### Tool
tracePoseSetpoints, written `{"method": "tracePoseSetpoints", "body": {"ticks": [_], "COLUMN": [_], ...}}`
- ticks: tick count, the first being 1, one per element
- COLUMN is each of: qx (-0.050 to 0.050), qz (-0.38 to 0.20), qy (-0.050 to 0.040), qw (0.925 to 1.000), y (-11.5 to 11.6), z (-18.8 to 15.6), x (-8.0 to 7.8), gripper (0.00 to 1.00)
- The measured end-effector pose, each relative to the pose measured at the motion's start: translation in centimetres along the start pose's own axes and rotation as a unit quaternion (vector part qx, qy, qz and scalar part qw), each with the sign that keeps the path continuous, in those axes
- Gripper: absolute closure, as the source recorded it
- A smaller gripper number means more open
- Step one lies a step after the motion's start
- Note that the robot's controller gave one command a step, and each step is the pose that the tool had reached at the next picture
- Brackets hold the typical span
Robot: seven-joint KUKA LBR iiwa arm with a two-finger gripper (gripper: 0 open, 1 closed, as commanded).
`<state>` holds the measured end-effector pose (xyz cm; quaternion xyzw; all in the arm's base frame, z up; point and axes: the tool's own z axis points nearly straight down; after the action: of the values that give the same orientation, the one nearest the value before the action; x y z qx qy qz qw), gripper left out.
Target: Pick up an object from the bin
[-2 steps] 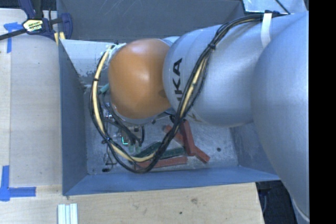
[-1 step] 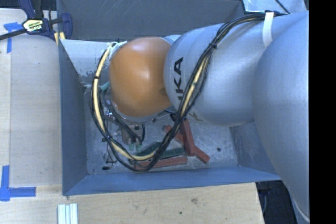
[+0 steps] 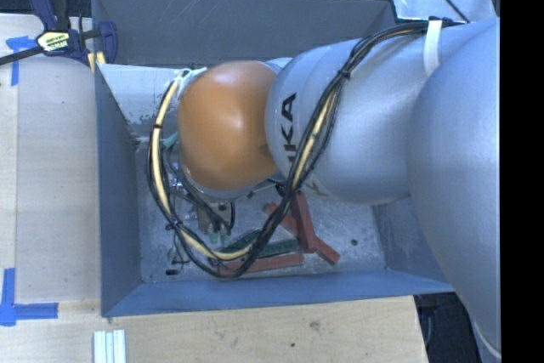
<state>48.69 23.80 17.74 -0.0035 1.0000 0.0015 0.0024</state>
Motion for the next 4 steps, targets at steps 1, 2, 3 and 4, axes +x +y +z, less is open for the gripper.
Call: {"method": "tracePoseSetpoints", "body": {"ticks": [1, 2, 3, 4], "qx": [0.003, 0.0, 0.004, 0.001], "qz": [0.034, 0.005, 0.001, -0.08], "qy": [0.0053, -0.0023, 0.0032, 0.0013], "qw": [0.9994, 1.0, 1.0, 0.9968], "y": [-1.2, -7.5, -9.6, -9.9], "z": [-0.1, 4.5, 7.5, 7.5], "x": [0.2, -4.5, -6.2, -3.9], "gripper": [0.0, 0.0, 0.0, 0.0]}}
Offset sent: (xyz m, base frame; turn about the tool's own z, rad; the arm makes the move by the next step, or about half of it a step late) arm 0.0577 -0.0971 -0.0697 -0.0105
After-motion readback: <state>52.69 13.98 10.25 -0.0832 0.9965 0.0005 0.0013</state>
